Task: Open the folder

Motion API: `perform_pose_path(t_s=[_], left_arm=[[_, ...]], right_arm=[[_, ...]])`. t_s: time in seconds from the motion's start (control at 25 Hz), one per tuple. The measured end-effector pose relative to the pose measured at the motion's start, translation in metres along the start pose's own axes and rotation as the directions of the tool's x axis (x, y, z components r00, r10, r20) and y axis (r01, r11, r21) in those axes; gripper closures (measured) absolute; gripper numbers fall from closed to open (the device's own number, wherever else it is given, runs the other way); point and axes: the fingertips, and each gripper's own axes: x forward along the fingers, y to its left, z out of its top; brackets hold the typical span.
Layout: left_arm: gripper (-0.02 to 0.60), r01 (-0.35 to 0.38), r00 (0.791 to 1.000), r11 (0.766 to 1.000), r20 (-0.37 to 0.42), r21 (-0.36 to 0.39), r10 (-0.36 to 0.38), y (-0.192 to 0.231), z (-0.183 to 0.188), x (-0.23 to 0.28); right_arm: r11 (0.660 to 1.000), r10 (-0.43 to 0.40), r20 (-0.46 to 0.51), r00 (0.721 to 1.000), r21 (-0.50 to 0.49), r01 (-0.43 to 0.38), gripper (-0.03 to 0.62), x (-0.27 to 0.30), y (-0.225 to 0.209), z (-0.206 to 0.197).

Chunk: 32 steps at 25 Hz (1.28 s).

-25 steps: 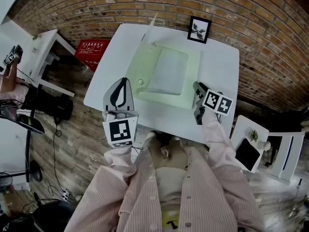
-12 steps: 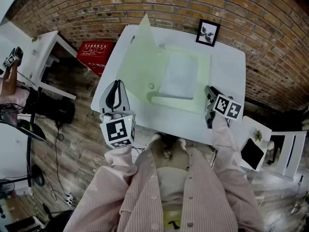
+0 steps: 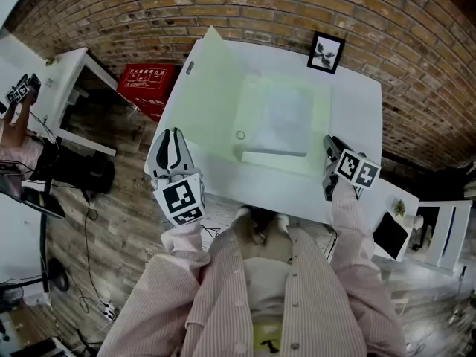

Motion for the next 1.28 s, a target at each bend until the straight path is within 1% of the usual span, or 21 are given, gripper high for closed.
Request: perform_pose_path(t_s=[0.2, 0.44, 0.68, 0.8, 0.84, 0.88, 0.92, 1.0, 1.12, 1.2, 1.28], left_arm=[[0.519, -0.037, 0.998, 0.999, -0.040, 0.028, 0.038, 0.016, -0.017, 0.006], [0.507, -0.058, 0.995, 0.996, -0.083, 0.066, 0.063, 0.029, -0.039, 0.010], [0.489, -0.091, 0.986, 0.993, -0.131, 0.071, 0.100, 0.042, -0.062, 0.016], [0.450, -0.125, 0.978, 0.989, -0.158, 0.074, 0.135, 0.052, -0.074, 0.019], [0.445, -0.122, 0.977, 0.989, -0.165, 0.080, 0.134, 0.054, -0.078, 0.021], [0.457, -0.113, 0.977, 0.989, -0.173, 0.093, 0.128, 0.055, -0.081, 0.022], [0.466, -0.102, 0.976, 0.988, -0.182, 0.113, 0.122, 0.055, -0.085, 0.024], [0.466, -0.083, 0.972, 0.985, -0.204, 0.153, 0.114, 0.057, -0.092, 0.026], [0.489, -0.033, 0.969, 0.982, -0.234, 0.187, 0.077, 0.057, -0.104, 0.031], [0.523, 0.025, 0.965, 0.978, -0.259, 0.208, 0.031, 0.053, -0.112, 0.035], [0.577, 0.076, 0.958, 0.973, -0.285, 0.218, -0.012, 0.049, -0.119, 0.038]], right_arm=[[1.000, -0.021, 0.007, 1.000, 0.000, 0.021, 0.478, 0.000, 0.001, 0.001], [0.999, -0.047, 0.018, 0.999, 0.009, 0.046, 0.478, -0.002, -0.001, 0.001], [0.997, -0.072, 0.025, 0.997, 0.016, 0.071, 0.479, -0.002, -0.002, 0.001], [0.996, -0.083, 0.028, 0.996, 0.018, 0.082, 0.479, -0.002, -0.002, 0.000], [0.996, -0.087, 0.030, 0.996, 0.019, 0.086, 0.479, -0.002, -0.002, 0.000], [0.996, -0.090, 0.032, 0.995, 0.020, 0.089, 0.479, -0.002, -0.002, 0.000], [0.995, -0.094, 0.034, 0.995, 0.021, 0.093, 0.479, -0.002, -0.002, 0.001], [0.995, -0.101, 0.036, 0.994, 0.023, 0.101, 0.478, -0.002, -0.002, 0.001], [0.993, -0.113, 0.037, 0.993, 0.020, 0.112, 0.478, -0.003, -0.001, 0.001], [0.993, -0.120, 0.038, 0.992, 0.019, 0.120, 0.479, -0.003, -0.001, 0.001], [0.992, -0.127, 0.040, 0.991, 0.018, 0.126, 0.479, -0.003, 0.000, 0.001]])
